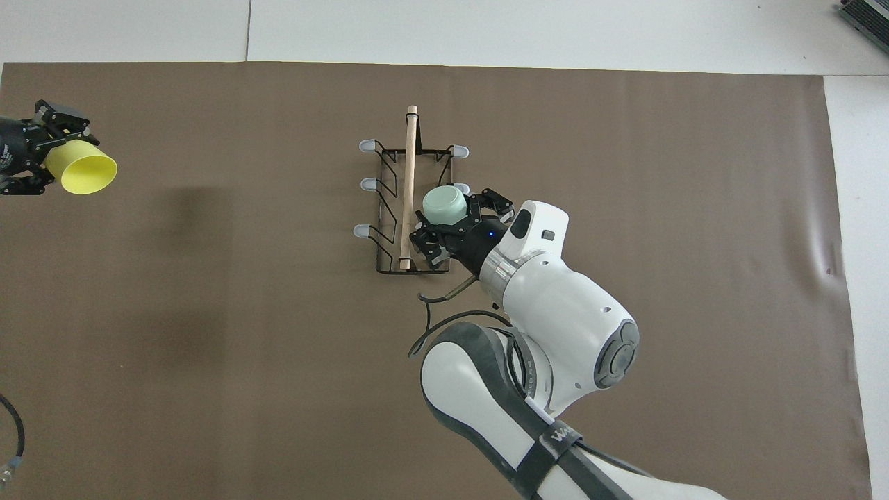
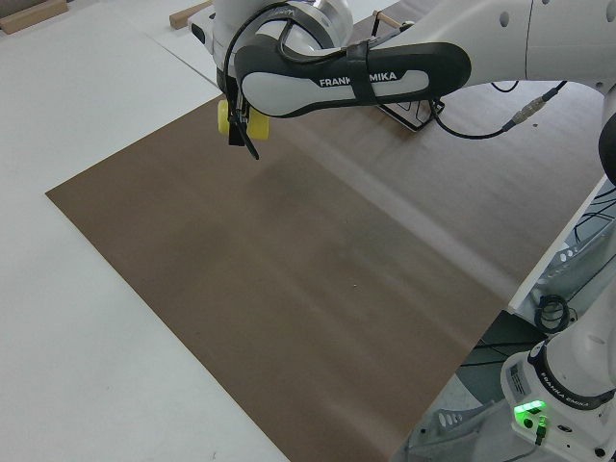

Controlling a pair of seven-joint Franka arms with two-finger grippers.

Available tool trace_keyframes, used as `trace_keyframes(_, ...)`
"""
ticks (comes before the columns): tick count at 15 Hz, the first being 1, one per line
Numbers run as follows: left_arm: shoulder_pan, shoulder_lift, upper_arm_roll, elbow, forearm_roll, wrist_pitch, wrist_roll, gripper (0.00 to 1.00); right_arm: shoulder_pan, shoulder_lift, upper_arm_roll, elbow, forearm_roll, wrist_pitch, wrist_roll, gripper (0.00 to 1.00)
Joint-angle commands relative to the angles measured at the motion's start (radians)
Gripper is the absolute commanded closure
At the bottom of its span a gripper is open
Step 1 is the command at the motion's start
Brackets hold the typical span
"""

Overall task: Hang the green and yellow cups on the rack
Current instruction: 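Carry the green cup to the rack and hang it on a peg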

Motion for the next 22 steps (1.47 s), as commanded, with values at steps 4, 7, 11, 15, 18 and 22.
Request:
trace_keyframes(4, -0.114, -0.079, 0.012, -0.003, 0.234, -0.070, -0.212, 1.00, 0.016, 0.015, 0.003, -0.035, 0.030, 0.062, -0.011, 1.00)
trace_keyframes(7, -0.209, -0.098, 0.012, 0.000, 0.426, -0.145, -0.417, 1.00, 0.016, 0.018, 0.003, -0.023, 0.030, 0.054, -0.008, 0.42)
trace_keyframes(11, -0.335, -0.110, 0.014, 0.003, 0.582, -0.264, -0.654, 1.00, 0.015, 0.020, 0.003, 0.014, 0.030, 0.042, 0.000, 0.00)
trace_keyframes(15, -0.484, -0.112, 0.017, 0.008, 0.670, -0.380, -0.878, 1.00, -0.001, 0.000, 0.000, 0.072, 0.031, -0.036, 0.000, 0.00)
trace_keyframes(18, -0.571, -0.130, 0.009, -0.009, 0.727, -0.389, -1.102, 1.00, -0.065, -0.040, -0.007, 0.084, 0.009, -0.168, -0.037, 0.00)
trace_keyframes(22, -0.616, -0.132, 0.009, -0.023, 0.741, -0.385, -1.214, 1.00, -0.236, -0.052, -0.011, 0.159, -0.028, -0.413, -0.278, 0.00)
